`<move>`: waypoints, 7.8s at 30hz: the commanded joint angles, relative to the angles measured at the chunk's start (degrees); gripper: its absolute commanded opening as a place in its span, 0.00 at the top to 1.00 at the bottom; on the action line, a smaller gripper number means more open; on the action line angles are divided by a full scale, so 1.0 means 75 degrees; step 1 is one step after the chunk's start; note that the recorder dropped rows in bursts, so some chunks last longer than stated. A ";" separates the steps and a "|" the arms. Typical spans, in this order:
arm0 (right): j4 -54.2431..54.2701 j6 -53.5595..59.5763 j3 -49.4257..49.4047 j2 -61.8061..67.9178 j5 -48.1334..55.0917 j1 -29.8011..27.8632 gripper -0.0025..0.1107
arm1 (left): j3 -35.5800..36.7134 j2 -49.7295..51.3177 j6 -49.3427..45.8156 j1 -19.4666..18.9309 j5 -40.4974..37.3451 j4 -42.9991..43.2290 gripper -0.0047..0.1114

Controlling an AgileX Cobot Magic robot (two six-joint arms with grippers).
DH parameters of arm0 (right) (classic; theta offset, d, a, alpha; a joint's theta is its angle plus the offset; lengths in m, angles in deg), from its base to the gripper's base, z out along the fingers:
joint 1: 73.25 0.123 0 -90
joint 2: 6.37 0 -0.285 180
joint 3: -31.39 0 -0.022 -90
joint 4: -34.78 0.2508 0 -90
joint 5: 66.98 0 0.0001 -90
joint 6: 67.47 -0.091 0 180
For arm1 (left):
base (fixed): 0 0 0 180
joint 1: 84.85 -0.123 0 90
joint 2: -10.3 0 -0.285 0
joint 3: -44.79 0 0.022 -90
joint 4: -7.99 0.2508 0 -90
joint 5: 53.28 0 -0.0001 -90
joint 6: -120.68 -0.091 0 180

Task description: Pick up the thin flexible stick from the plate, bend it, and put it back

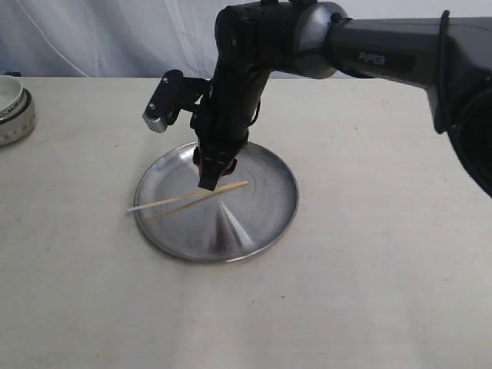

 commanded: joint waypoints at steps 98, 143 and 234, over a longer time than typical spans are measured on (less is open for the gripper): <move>0.3685 0.0282 0.0279 -0.0949 0.1954 -0.0636 0.99 | -0.3729 0.5593 -0.5273 0.0024 -0.1340 -0.7343 0.52; 0.4479 0.0281 0.0279 -0.1406 0.1954 0.0070 0.99 | -0.4263 0.7968 -0.8617 0.0024 -0.1965 -0.9623 0.54; 0.4683 -0.2441 0.0120 -0.1666 0.1712 -0.0424 0.98 | -0.4532 0.7968 -0.8376 0.1134 -0.1238 -0.9623 0.96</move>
